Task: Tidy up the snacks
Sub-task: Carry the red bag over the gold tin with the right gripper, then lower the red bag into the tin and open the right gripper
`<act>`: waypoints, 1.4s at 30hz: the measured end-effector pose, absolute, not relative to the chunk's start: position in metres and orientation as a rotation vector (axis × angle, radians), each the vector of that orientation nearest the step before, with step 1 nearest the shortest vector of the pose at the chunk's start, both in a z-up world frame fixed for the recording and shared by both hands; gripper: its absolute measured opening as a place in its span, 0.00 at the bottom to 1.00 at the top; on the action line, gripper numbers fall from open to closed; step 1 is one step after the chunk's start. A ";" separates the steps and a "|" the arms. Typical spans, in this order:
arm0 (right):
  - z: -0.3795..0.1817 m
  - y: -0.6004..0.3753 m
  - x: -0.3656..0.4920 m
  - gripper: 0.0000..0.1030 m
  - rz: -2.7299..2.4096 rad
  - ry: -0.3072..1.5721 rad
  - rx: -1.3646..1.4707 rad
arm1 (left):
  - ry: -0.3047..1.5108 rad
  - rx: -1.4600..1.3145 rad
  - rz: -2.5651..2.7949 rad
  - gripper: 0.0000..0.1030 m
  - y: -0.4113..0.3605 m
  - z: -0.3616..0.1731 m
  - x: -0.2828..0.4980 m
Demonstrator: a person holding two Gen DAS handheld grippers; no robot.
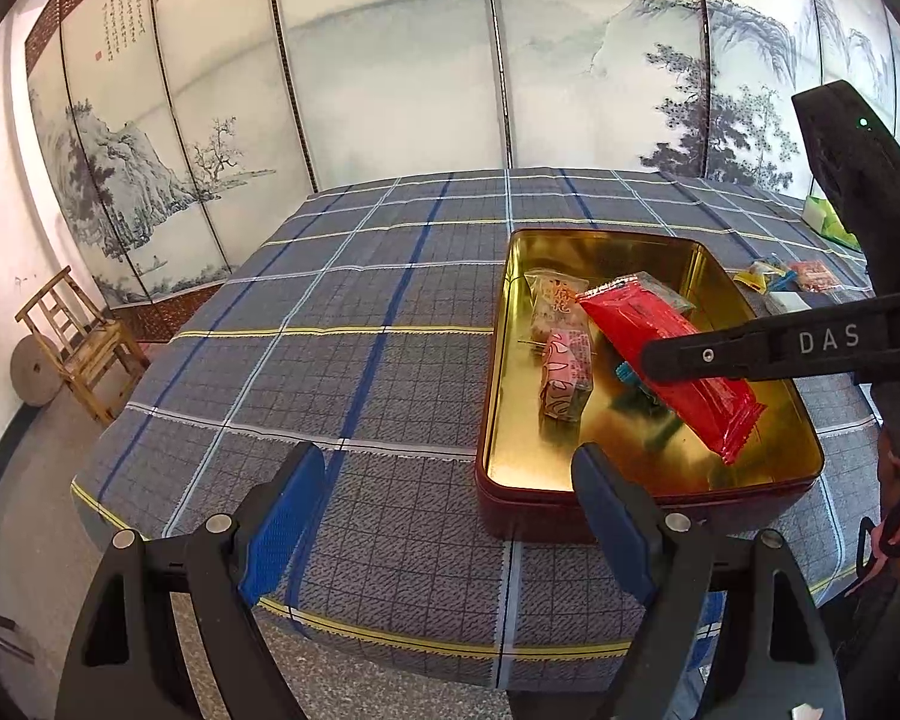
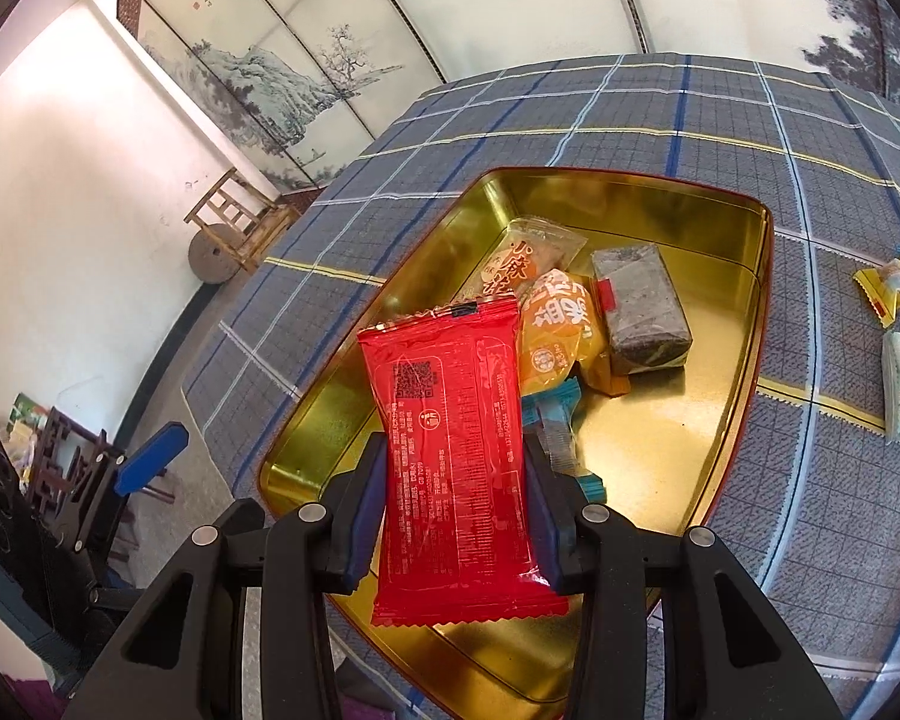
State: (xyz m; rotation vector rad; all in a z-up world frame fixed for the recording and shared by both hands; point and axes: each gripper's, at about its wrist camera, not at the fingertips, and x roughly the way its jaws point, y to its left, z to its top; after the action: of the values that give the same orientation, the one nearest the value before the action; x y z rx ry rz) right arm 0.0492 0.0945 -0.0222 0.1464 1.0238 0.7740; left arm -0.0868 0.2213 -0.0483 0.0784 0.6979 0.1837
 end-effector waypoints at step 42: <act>-0.017 0.058 0.037 0.45 0.756 0.914 0.208 | 0.705 0.103 0.196 0.86 0.216 -0.049 -0.088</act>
State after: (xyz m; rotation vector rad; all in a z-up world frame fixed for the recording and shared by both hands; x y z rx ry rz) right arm 0.0372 0.0583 -0.0171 0.2077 0.9141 0.7561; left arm -0.0883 0.2156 -0.0490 0.1026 0.7055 0.1964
